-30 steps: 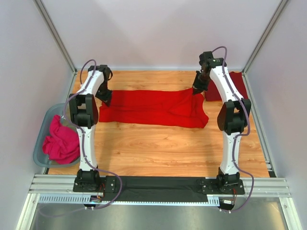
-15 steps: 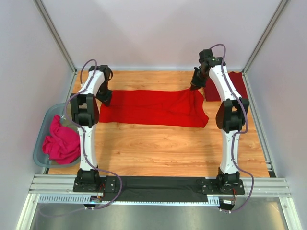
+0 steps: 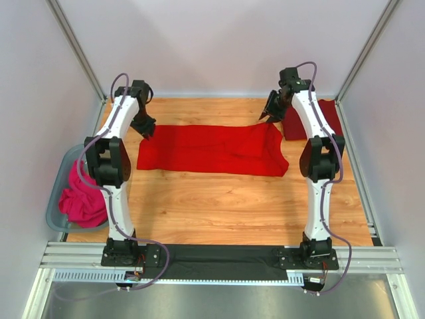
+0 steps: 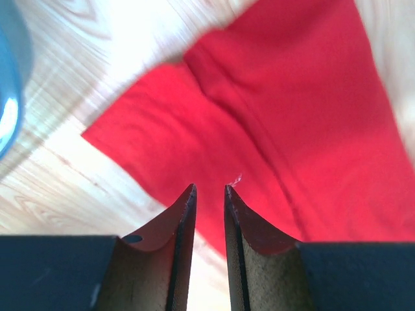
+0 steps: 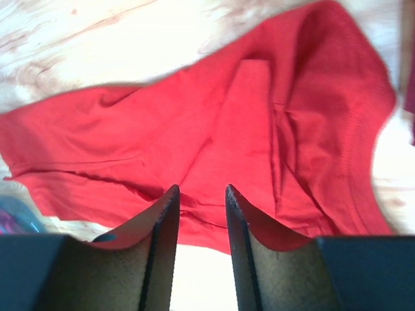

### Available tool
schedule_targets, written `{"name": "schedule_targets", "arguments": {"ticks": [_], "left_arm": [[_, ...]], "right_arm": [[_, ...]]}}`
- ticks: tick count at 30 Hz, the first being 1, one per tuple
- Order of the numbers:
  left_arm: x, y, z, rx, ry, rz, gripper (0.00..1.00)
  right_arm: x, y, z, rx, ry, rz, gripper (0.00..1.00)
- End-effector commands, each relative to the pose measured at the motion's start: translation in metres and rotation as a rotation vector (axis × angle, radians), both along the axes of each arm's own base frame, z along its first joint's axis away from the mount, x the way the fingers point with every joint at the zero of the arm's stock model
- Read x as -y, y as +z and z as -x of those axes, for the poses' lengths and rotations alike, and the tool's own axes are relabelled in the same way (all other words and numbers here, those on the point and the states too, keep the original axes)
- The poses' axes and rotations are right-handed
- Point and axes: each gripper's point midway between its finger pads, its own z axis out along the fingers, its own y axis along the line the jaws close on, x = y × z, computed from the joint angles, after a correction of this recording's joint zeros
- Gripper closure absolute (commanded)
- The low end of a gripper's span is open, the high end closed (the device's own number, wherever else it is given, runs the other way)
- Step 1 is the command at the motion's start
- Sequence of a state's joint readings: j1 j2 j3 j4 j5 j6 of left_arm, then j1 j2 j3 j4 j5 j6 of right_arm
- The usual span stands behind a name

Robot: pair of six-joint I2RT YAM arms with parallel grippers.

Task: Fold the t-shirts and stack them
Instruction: Fold the tshirt

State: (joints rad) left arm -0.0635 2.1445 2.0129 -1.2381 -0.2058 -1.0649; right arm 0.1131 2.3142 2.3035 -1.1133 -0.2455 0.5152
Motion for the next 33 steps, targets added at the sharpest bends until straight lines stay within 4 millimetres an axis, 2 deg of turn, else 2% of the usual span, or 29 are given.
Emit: {"name": "schedule_targets", "arguments": {"ticks": [1, 3, 4, 5, 6, 7, 8, 10, 11, 14, 15, 18, 20, 23, 24, 27, 33], "left_arm": [[0.029, 0.006, 0.002, 0.039, -0.245, 0.042, 0.69], [0.041, 0.003, 0.007, 0.023, -0.328, 0.051, 0.69], [0.044, 0.002, 0.009, 0.018, -0.351, 0.056, 0.69], [0.051, -0.004, 0.015, -0.001, -0.379, 0.072, 0.69], [0.055, -0.006, 0.017, -0.006, -0.405, 0.081, 0.69], [0.060, -0.014, 0.023, -0.019, -0.426, 0.096, 0.69], [0.065, -0.017, 0.027, -0.031, -0.437, 0.118, 0.69], [0.067, -0.030, 0.039, -0.068, -0.444, 0.129, 0.69], [0.073, -0.034, 0.040, -0.066, -0.455, 0.151, 0.69], [0.075, -0.049, 0.050, -0.104, -0.460, 0.153, 0.69], [0.074, -0.054, 0.053, -0.118, -0.461, 0.149, 0.69], [0.070, -0.069, 0.061, -0.168, -0.463, 0.139, 0.69], [0.061, -0.076, 0.062, -0.200, -0.458, 0.090, 0.69], [0.056, -0.083, 0.063, -0.238, -0.448, 0.068, 0.69], [0.055, -0.086, 0.065, -0.252, -0.442, 0.061, 0.68], [0.047, -0.092, 0.065, -0.281, -0.416, 0.020, 0.68], [0.036, -0.102, 0.075, -0.382, -0.403, -0.034, 0.69]], "right_arm": [[0.026, 0.022, 0.013, -0.020, -0.090, 0.075, 0.63], [0.039, 0.016, 0.033, -0.089, -0.132, 0.116, 0.63], [0.047, 0.023, 0.050, -0.120, -0.151, 0.138, 0.64], [0.054, 0.007, 0.068, -0.191, -0.163, 0.178, 0.64], [0.059, 0.005, 0.080, -0.219, -0.171, 0.196, 0.64], [0.062, 0.012, 0.093, -0.222, -0.182, 0.213, 0.65], [0.066, -0.006, 0.117, -0.301, -0.181, 0.232, 0.65], [0.068, -0.016, 0.135, -0.331, -0.199, 0.236, 0.65], [0.074, -0.020, 0.153, -0.352, -0.216, 0.266, 0.65], [0.077, -0.026, 0.167, -0.354, -0.264, 0.258, 0.65], [0.078, -0.037, 0.175, -0.374, -0.273, 0.261, 0.65], [0.073, -0.052, 0.180, -0.391, -0.304, 0.231, 0.64], [0.066, -0.060, 0.180, -0.396, -0.309, 0.192, 0.64], [0.068, -0.072, 0.173, -0.363, -0.315, 0.199, 0.64], [0.068, -0.076, 0.164, -0.325, -0.310, 0.191, 0.64], [0.070, -0.089, 0.160, -0.311, -0.290, 0.202, 0.64], [0.088, -0.111, 0.161, -0.313, -0.237, 0.304, 0.68]]}}
